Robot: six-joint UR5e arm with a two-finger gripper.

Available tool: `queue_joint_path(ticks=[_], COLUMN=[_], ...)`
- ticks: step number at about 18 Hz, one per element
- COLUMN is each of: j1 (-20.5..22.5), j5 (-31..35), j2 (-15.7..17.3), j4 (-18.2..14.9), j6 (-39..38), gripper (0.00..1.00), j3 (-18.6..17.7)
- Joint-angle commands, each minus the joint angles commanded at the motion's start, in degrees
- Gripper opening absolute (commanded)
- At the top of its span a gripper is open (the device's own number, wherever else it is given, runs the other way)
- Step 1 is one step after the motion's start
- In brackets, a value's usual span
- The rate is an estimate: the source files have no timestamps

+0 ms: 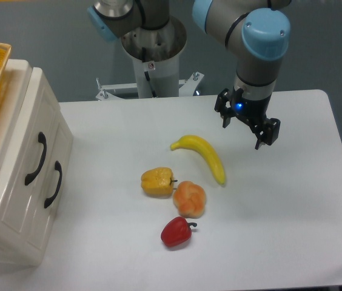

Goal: Slide the top white drawer open
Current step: 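Move the gripper over the fruit toward the cabinet's top drawer handle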

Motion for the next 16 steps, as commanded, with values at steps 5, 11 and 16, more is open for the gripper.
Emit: queue_joint_path(ticks=[5, 11, 16], j1=[-2.3, -4.0, -7.2], j5=[2.8, 2.5, 2.4], j2=[-0.2, -0.4, 0.1], j4=[-0.3, -0.2, -0.3], j6=[-0.3, -5.8, -12.0], gripper=[1.00, 1.00, 1.00], j3=[-0.3, -2.5, -3.2])
